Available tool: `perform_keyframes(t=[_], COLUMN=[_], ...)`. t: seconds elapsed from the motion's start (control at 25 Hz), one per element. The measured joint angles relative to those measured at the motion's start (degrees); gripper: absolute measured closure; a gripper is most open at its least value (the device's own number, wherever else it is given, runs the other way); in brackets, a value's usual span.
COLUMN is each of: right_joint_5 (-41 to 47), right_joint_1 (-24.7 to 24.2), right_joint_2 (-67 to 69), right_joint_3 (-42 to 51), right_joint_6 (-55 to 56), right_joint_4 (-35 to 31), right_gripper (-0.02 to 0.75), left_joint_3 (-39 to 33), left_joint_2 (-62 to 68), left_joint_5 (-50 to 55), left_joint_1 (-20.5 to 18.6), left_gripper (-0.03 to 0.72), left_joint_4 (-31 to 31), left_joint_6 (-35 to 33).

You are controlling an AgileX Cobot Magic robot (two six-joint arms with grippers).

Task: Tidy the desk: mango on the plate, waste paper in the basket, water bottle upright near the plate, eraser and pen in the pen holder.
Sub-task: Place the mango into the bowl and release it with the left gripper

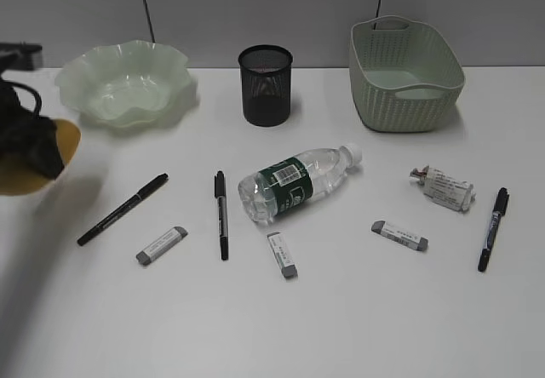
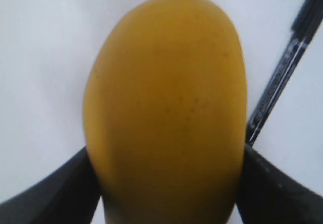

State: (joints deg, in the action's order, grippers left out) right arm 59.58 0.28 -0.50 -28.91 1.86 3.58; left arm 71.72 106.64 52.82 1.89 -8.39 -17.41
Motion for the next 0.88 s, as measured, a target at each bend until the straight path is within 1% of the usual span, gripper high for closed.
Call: perform_keyframes(t=[0.08, 0.2, 0.36, 0.56, 0.68, 0.8, 0.88], right_joint_5=[0.0, 0.0, 0.0, 0.0, 0.0, 0.0, 0.0], right_joint_1=[0.0, 0.0, 0.0, 0.0, 0.0, 0.0, 0.0], right_joint_2=[0.0, 0.0, 0.0, 0.0, 0.0, 0.0, 0.0], right_joint_3=[0.0, 0.0, 0.0, 0.0, 0.0, 0.0, 0.0], right_joint_6=[0.0, 0.0, 0.0, 0.0, 0.0, 0.0, 0.0], right_joint_4=[0.0, 0.0, 0.0, 0.0, 0.0, 0.0, 0.0], right_gripper=[0.279, 0.279, 0.279, 0.279, 0.279, 0.279, 0.279], left_joint_3=[3.4, 9.7, 14.3, 16.2, 16.2, 16.4, 16.4], left_joint_2=[-1.8, -2.6, -2.2, 2.9, 7.6, 12.7, 15.5], left_joint_5=[0.5, -1.0, -11.0, -26.5, -32.9, -37.1, -39.6], left_joint_1=[0.0, 0.0, 0.0, 0.0, 0.2, 1.5, 3.1], left_gripper=[0.115, 0.115, 0.115, 0.115, 0.115, 0.115, 0.115], left_joint_4=[-0.8, -3.9, -11.1, -18.2, -21.4, -22.9, -23.1], left_joint_6=[0.7, 1.5, 1.7, 1.7, 1.8, 1.8, 1.8])
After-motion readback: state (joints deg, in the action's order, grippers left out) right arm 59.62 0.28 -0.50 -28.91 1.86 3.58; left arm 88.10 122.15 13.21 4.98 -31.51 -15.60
